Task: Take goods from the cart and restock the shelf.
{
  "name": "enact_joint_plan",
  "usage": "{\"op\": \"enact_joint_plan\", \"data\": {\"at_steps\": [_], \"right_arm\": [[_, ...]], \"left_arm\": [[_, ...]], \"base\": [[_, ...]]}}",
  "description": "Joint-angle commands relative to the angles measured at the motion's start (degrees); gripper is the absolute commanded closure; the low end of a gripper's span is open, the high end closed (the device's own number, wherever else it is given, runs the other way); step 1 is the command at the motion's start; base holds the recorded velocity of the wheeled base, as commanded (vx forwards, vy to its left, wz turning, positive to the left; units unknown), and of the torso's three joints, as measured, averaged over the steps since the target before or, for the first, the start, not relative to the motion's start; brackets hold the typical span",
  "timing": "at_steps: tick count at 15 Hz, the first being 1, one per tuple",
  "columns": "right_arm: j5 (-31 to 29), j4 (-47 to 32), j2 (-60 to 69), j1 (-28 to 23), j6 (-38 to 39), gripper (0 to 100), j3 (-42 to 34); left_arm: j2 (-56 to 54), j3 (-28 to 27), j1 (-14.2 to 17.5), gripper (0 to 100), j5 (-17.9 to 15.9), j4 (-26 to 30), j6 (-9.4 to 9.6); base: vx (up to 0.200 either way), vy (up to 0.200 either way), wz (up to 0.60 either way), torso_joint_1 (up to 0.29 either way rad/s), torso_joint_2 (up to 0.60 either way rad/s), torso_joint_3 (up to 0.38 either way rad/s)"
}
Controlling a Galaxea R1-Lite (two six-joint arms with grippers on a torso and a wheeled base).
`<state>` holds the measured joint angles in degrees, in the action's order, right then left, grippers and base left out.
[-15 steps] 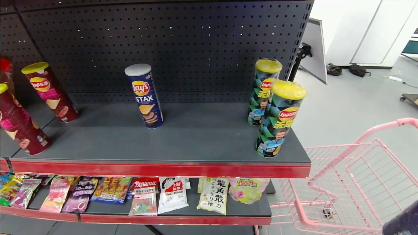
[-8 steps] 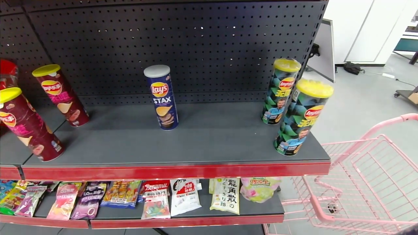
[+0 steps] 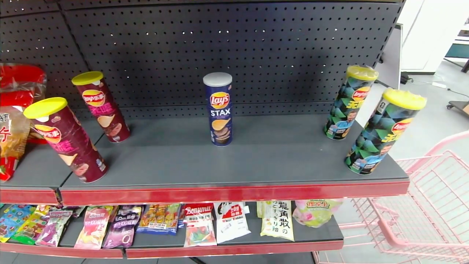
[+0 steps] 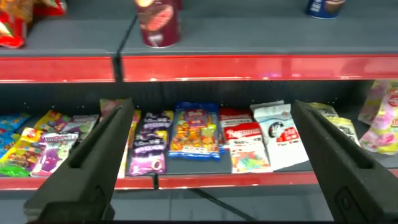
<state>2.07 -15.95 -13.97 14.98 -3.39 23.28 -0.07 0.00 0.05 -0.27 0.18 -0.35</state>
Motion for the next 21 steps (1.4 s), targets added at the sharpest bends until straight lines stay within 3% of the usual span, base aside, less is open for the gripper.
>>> {"op": "enact_joint_plan", "data": {"at_steps": [1, 4, 11, 19, 21], "right_arm": [[0.04, -0.05, 0.17, 0.05, -0.04, 100, -0.08], [0.04, 0.04, 0.08, 0.05, -0.04, 100, -0.43], [0.04, 0.12, -0.27, 0.57, -0.04, 100, -0.43], [1.44, 0.3, -2.82, 2.16, -0.13, 100, -0.08], [2.41, 0.39, -3.87, 2.16, -0.13, 100, 0.18]], "left_arm": [[0.07, 0.0, 0.04, 0, 0.0, -0.01, 0.0], [0.07, 0.0, 0.04, 0, 0.0, -0.09, -0.09], [0.07, 0.0, 0.04, 0, 0.0, -0.09, 0.0], [1.3, 0.0, -0.05, 0, -0.08, -0.01, 0.09], [3.33, 0.0, -1.46, 0, -0.35, -0.09, 0.18]], "base": [[0.0, 0.2, 0.0, 0.002, 0.0, 0.002], [0.0, 0.0, 0.0, 0.0, 0.0, 0.0], [0.2, 0.0, 0.0, 0.002, 0.0, 0.0], [0.0, 0.0, 0.0, 0.0, 0.0, 0.0], [0.0, 0.0, 0.0, 0.0, 0.0, 0.0]]}}
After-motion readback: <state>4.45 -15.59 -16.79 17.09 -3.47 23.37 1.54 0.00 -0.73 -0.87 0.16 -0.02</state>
